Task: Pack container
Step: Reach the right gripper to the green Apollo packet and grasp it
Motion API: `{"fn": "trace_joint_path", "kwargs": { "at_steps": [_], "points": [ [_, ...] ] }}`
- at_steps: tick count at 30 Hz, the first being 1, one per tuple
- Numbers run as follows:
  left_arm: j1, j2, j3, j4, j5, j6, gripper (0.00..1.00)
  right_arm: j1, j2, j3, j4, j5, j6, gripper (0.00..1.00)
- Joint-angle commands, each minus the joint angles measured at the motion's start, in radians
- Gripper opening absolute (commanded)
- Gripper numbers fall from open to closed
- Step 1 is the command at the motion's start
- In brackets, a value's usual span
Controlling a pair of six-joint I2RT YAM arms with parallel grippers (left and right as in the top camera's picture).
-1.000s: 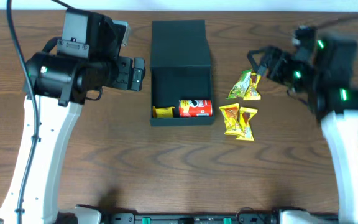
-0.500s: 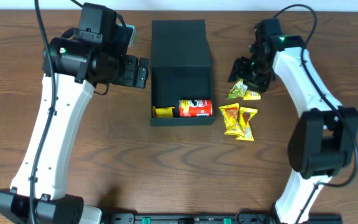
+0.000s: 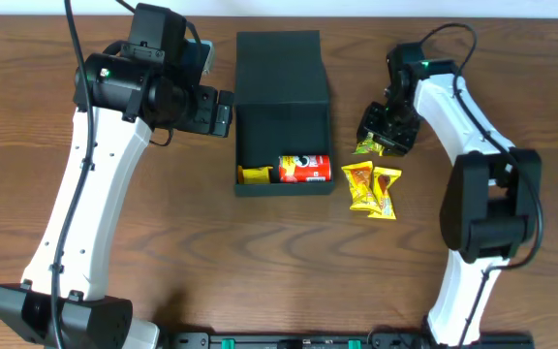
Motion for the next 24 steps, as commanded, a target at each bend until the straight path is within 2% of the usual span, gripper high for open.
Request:
{"fn": "trace_joint_path", "kwargs": {
  "at_steps": [1, 3, 8, 14, 17, 24],
  "points": [
    [0.007, 0.01, 0.007, -0.004, 0.0, 0.0, 0.95, 0.01, 0.015, 0.018, 0.004, -0.017, 0.027, 0.55],
    [0.007, 0.01, 0.007, -0.004, 0.0, 0.0, 0.95, 0.01, 0.015, 0.018, 0.011, -0.017, 0.027, 0.53],
    [0.007, 0.01, 0.007, -0.003, 0.0, 0.0, 0.95, 0.012, 0.017, 0.018, 0.039, -0.018, 0.039, 0.37],
    [0.007, 0.01, 0.007, -0.003, 0.0, 0.0, 0.95, 0.017, 0.017, 0.018, 0.045, -0.019, 0.046, 0.34],
    [0.007, 0.01, 0.007, -0.003, 0.0, 0.0, 0.95, 0.022, 0.017, 0.017, 0.05, -0.034, 0.045, 0.39],
    [0.007, 0.01, 0.007, -0.004, 0.0, 0.0, 0.95, 0.039, 0.048, 0.017, 0.06, -0.066, 0.064, 0.35]
  ]
}}
